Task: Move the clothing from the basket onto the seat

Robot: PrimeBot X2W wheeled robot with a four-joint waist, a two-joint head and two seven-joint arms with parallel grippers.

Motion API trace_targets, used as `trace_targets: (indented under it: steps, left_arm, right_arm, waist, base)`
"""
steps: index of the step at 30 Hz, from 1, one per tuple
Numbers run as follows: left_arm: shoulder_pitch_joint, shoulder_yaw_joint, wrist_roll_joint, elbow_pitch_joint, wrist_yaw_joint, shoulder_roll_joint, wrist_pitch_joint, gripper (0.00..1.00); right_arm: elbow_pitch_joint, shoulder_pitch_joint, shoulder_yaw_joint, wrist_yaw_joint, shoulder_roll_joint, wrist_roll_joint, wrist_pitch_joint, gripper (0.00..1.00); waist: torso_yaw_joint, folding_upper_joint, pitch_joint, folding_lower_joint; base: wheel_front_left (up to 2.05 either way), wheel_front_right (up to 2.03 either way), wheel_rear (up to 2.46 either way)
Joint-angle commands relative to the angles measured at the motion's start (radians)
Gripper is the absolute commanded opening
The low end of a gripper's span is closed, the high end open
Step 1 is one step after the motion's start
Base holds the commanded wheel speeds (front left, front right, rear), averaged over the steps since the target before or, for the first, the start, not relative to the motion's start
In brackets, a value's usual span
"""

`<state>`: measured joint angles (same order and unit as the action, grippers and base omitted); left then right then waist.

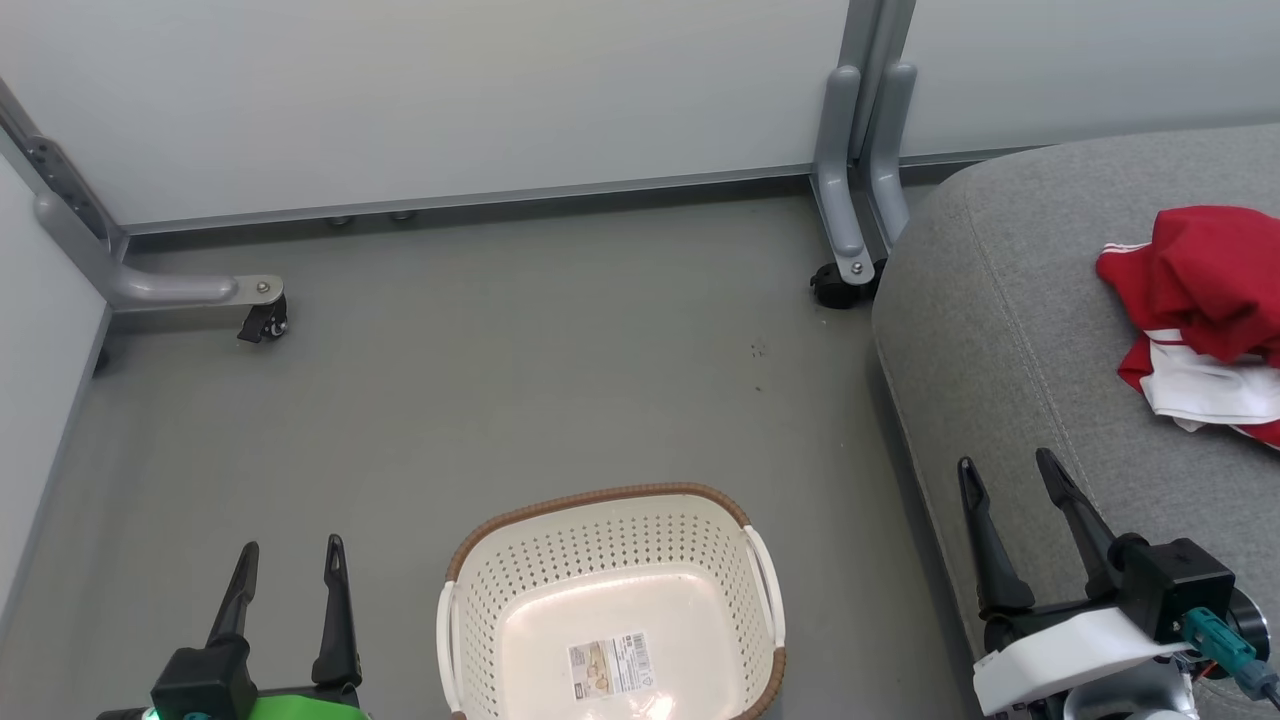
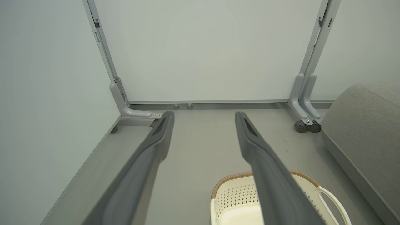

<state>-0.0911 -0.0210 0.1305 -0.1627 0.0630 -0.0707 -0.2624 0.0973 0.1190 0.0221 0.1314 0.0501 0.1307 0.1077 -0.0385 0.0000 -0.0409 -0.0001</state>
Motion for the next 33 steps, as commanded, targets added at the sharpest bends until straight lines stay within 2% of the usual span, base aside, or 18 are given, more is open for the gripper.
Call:
trace_targets:
  steps: [1, 6, 7, 10, 33]
  left_arm:
    - [-0.013, -0.003, -0.003, -0.001, 0.006, 0.005, -0.003, 1.00]
    - [-0.011, -0.009, -0.009, -0.006, 0.004, 0.008, -0.003, 1.00]
    - [0.000, -0.007, -0.005, -0.006, 0.003, 0.006, 0.000, 0.00]
    - [0.007, -0.011, 0.010, -0.032, 0.003, 0.010, 0.012, 0.00]
    - [0.064, -0.034, 0.438, -0.044, 0.023, 0.012, 0.117, 0.00]
  right_arm:
    - [-0.002, 0.010, 0.001, -0.001, 0.001, 0.006, 0.002, 1.00]
    - [-0.003, 0.012, 0.001, -0.001, 0.001, 0.006, -0.002, 1.00]
    - [-0.002, 0.000, 0.000, 0.000, 0.000, 0.001, 0.000, 0.00]
    - [-0.019, 0.004, 0.005, 0.000, -0.003, 0.016, 0.001, 0.00]
    - [-0.112, -0.067, -0.002, 0.000, 0.026, 0.474, -0.036, 0.00]
  waist:
    - [0.000, 0.0000, 0.001, 0.0001]
    - [-0.001, 0.0000, 0.002, 0.0001]
    - [-0.001, 0.0000, 0.002, 0.0001]
    - [-0.001, 0.0000, 0.002, 0.0001]
    - [0.006, 0.0000, 0.008, 0.0001]
  base:
    - [0.00, 0.00, 0.00]
    - [0.00, 0.00, 0.00]
    - [0.00, 0.00, 0.00]
    - [0.00, 0.00, 0.00]
    - [0.00, 0.00, 0.00]
